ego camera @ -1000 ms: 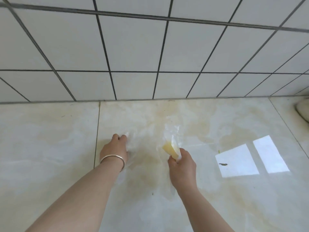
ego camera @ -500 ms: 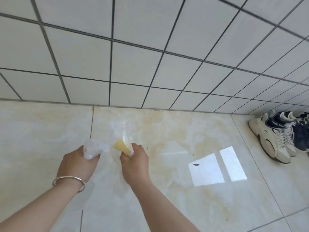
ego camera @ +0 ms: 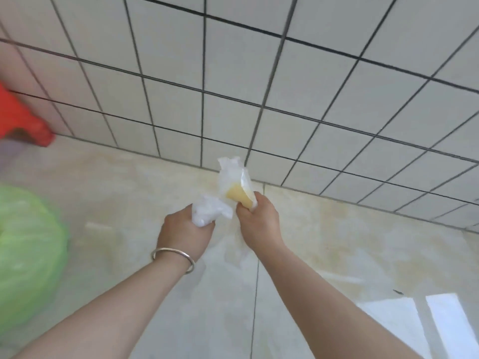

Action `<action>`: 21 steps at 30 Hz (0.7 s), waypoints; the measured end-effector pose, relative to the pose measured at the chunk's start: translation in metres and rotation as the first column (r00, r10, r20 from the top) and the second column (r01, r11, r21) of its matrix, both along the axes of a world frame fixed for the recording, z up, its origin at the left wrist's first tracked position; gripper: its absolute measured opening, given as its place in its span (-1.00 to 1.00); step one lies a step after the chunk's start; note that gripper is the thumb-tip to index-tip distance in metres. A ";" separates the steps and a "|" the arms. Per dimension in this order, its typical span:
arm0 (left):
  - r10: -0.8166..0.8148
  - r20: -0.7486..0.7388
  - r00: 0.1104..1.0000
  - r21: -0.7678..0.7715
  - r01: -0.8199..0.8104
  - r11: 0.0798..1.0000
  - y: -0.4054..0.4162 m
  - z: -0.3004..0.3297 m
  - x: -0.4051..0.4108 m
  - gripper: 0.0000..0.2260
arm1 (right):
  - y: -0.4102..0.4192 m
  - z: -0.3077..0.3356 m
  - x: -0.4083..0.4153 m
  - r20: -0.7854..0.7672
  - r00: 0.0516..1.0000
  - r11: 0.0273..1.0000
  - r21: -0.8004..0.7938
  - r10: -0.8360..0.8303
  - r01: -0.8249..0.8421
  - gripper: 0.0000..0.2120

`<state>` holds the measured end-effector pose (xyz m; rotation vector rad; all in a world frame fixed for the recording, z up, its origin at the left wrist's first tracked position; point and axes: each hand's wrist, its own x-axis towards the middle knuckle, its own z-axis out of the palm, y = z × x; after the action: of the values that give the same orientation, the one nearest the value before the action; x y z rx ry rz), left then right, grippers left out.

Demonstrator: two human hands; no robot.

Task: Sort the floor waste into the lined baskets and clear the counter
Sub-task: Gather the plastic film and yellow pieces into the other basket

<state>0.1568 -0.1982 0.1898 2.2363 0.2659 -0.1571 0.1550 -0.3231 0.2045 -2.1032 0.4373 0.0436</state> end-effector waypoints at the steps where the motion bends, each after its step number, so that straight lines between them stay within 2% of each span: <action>1: 0.028 0.015 0.999 -0.019 -0.028 0.999 0.017 0.004 -0.001 -0.84 | 0.018 0.005 0.003 0.008 1.000 1.000 0.006 0.016 -0.016 -0.89; 4: 0.116 0.040 0.992 -0.067 -0.113 0.991 0.070 0.015 -0.003 -0.85 | 0.073 0.021 0.009 0.006 0.997 0.997 0.025 0.074 -0.074 -0.90; 6: 0.149 0.088 0.985 -0.051 -0.145 0.988 0.103 0.025 -0.004 -0.82 | 0.108 0.031 0.015 0.018 0.994 0.993 0.035 0.108 -0.108 -0.89; 8: 0.201 0.134 0.970 -0.041 -0.197 0.979 0.137 0.036 -0.004 -0.87 | 0.144 0.042 0.021 0.024 0.990 0.989 0.052 0.139 -0.140 -0.87; 13: 0.376 0.328 0.867 -0.067 -0.376 0.924 0.224 0.069 -0.009 -0.89 | 0.241 0.063 0.025 0.065 0.967 0.957 0.142 0.248 -0.255 -0.89; 15: 0.388 0.435 0.813 -0.033 -0.416 0.909 0.260 0.078 -0.012 -0.82 | 0.284 0.062 0.022 0.115 0.941 0.919 0.207 0.318 -0.336 -0.87; 18: 0.354 0.527 0.773 0.073 -0.456 0.887 0.315 0.071 -0.017 -0.89 | 0.352 0.049 0.011 0.199 0.884 0.840 0.280 0.423 -0.465 -0.74; 19: 0.340 0.538 0.771 0.096 -0.457 0.884 0.331 0.063 -0.019 -0.90 | 0.372 0.042 0.007 0.202 0.878 0.827 0.298 0.433 -0.476 -0.72; 21: 0.338 0.475 0.812 0.129 -0.444 0.887 0.359 0.044 -0.023 -0.86 | 0.404 0.018 0.000 0.186 0.850 0.827 0.205 0.493 -0.524 -0.78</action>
<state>0.1342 0.1607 0.2335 2.3169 0.5134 0.6356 0.1553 0.0810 0.2227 -1.9025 -0.2130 0.2648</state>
